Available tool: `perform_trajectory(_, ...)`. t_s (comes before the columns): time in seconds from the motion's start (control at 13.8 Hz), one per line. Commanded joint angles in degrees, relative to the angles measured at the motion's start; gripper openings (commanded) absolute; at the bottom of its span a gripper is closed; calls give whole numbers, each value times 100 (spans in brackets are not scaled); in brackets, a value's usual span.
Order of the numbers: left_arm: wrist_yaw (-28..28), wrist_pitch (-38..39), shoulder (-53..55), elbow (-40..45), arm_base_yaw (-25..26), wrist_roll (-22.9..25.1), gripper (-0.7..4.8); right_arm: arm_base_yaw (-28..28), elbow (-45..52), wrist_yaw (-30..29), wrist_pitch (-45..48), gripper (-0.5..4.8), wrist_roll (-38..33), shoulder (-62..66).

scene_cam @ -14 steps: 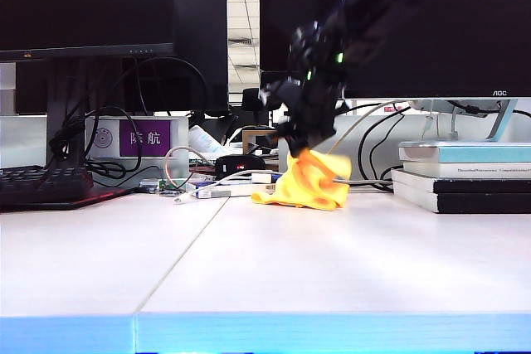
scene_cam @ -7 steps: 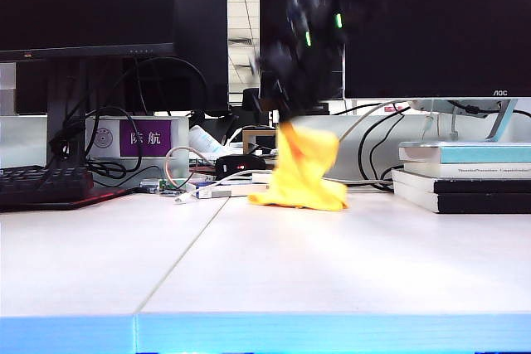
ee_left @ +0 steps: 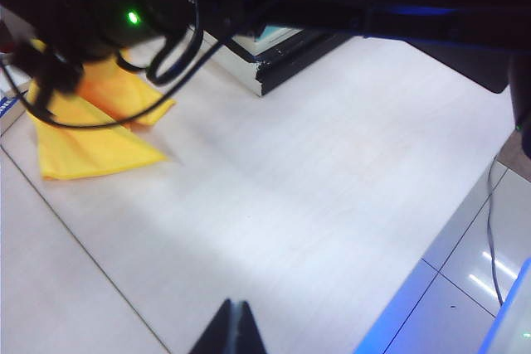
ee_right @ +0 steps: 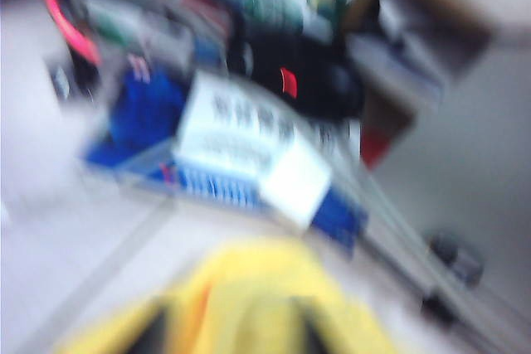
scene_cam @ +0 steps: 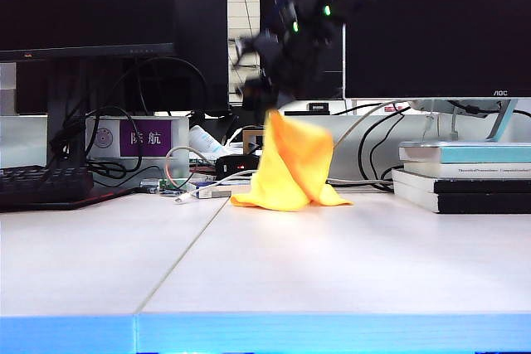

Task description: Wipe the table from back to front using the rag.

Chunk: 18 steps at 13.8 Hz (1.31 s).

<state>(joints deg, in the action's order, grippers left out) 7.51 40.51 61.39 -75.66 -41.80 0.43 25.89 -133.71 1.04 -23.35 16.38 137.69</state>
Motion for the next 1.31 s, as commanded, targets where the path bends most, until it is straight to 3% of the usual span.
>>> perform_trajectory(0.07,24,-72,-15,-31,0,22,-5,-20,-776,-173,-328,-2,-466,-138)
perform_trajectory(0.15,24,-72,-15,-31,0,22,-5,-20,-1064,-236,-533,26,-551,-138)
perform_trajectory(0.29,22,-74,-15,-31,0,24,-6,-20,-1589,-273,-898,267,-619,-138)
perform_trajectory(0.36,20,-74,-13,-31,0,26,-5,-20,-1722,-282,-1001,276,-619,-140)
perform_trajectory(0.44,13,-76,-13,-31,0,61,-6,-20,-1882,-350,-1161,274,-619,-138)
perform_trajectory(0.51,15,-76,-13,-31,0,70,-6,-20,-2022,-535,-1314,192,-616,-140)
perform_trajectory(0.58,20,-74,-15,-31,0,68,-6,-20,-2135,-688,-1443,-17,-614,-140)
perform_trajectory(0.73,0,-76,-15,-31,0,72,-5,-13,-2175,-741,-1458,24,-621,-184)
perform_trajectory(0.8,2,-76,-15,-31,0,111,-5,-13,-2221,-739,-1491,420,-761,-251)
perform_trajectory(0.87,4,-76,-15,-31,0,111,-6,-13,-2238,-739,-1646,154,-785,-354)
perform_trajectory(0.94,4,-79,-15,-31,0,111,-6,-13,-2240,-741,-1731,-14,-769,-404)
perform_trajectory(1.02,0,-120,-22,-31,0,111,-6,-13,-2240,-881,-1762,-5,-774,-570)
perform_trajectory(1.09,-636,-625,-1069,-68,0,107,-6,-13,-2243,-1414,-2793,-5,-890,-1836)
perform_trajectory(1.31,-1126,140,-1956,-68,0,103,-5,-13,-2243,-1644,-3392,-5,-887,-2302)
